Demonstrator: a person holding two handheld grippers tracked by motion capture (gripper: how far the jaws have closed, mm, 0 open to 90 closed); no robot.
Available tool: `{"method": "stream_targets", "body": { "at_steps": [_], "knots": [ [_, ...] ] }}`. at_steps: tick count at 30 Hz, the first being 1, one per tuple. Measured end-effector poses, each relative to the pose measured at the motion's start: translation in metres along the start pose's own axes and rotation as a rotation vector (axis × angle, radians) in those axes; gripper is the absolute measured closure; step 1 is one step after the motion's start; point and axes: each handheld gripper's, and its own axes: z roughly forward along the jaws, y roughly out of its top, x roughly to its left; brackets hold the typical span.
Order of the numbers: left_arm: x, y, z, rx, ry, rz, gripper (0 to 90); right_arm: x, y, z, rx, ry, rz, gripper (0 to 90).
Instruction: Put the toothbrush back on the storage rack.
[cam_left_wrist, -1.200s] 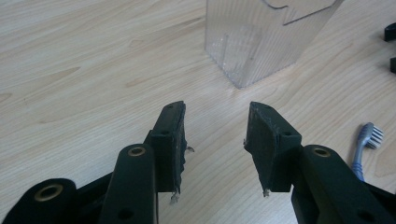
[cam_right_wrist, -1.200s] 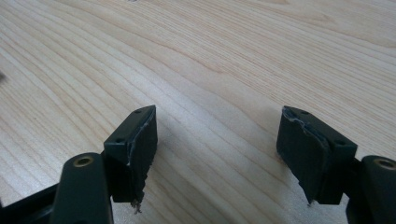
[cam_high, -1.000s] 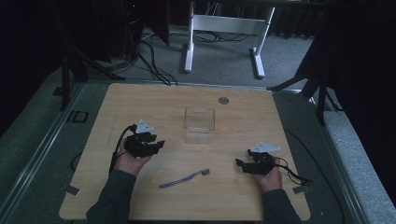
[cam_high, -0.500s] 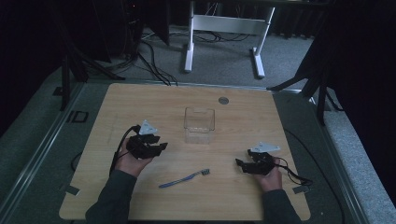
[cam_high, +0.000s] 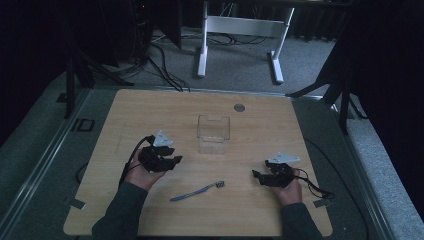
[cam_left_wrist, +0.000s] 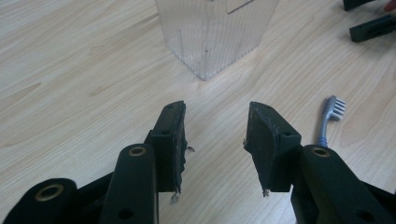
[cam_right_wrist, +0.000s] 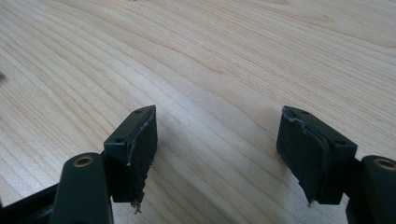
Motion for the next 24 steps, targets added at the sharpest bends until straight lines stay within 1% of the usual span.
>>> {"method": "stream_targets", "body": {
  "at_steps": [11, 14, 24],
  "knots": [
    [-0.006, 0.001, 0.001, 0.011, -0.014, 0.035, 56.8, 0.0, 0.0, 0.0, 0.0, 0.0, 0.0, 28.6],
    [-0.006, 0.002, 0.002, 0.012, -0.021, 0.038, 56.8, 0.0, 0.0, 0.0, 0.0, 0.0, 0.0, 28.6],
    [-0.011, 0.005, 0.002, 0.03, -0.059, 0.055, 57.8, 0.0, 0.0, 0.0, 0.0, 0.0, 0.0, 28.6]
  ]
}}
